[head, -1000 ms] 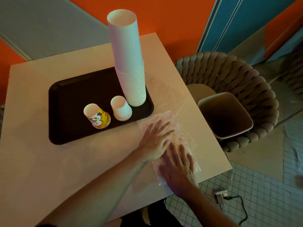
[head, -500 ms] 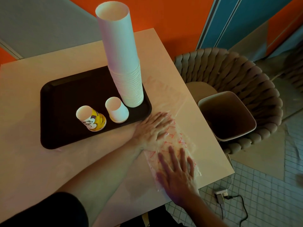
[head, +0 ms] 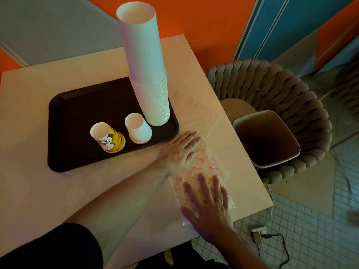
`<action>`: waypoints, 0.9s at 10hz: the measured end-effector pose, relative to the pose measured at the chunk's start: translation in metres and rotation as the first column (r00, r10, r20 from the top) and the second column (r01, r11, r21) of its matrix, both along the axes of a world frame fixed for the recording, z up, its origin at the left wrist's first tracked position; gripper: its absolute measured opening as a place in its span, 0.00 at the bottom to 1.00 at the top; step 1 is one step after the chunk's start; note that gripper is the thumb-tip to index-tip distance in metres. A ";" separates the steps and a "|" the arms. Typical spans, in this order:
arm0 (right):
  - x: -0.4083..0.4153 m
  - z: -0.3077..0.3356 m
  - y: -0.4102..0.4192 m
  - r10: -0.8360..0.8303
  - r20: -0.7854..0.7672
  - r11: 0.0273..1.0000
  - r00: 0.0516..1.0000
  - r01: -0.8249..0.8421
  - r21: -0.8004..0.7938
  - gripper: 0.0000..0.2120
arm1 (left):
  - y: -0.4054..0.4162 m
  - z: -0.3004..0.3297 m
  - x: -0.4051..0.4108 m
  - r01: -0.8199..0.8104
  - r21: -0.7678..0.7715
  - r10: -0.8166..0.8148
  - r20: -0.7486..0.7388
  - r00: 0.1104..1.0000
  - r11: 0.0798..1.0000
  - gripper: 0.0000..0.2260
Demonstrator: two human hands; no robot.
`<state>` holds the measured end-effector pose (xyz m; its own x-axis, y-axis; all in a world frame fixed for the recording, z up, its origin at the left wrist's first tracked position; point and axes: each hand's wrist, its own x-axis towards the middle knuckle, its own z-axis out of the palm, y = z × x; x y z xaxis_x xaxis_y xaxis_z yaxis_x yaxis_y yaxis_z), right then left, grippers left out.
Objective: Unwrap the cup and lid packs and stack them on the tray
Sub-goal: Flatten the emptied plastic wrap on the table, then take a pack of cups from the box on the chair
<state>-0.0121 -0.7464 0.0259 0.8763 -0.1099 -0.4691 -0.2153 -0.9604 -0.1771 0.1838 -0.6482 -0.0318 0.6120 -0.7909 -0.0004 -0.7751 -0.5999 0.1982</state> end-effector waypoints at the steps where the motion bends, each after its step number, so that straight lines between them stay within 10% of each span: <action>1: 0.004 0.013 0.006 0.006 -0.054 0.999 0.999 -0.008 -0.040 0.32 | -0.003 0.000 0.007 -0.038 0.012 0.038 0.000 0.999 0.999 0.26; 4: 0.036 0.061 0.010 0.099 -0.035 0.994 0.994 -0.098 0.044 0.28 | 0.031 0.074 -0.045 -0.292 -0.320 0.218 -0.246 0.944 0.901 0.19; 9: 0.087 0.091 0.179 0.541 0.103 0.819 0.835 -0.550 0.160 0.19 | 0.267 0.121 -0.120 -0.860 -0.226 0.666 -0.554 0.500 0.458 0.12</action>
<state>0.0747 -0.5677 0.1168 0.7911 0.4730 -0.3879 0.3484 -0.8696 -0.3499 0.0642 -0.3812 0.0894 0.9860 0.0450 -0.1603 0.1484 -0.6737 0.7239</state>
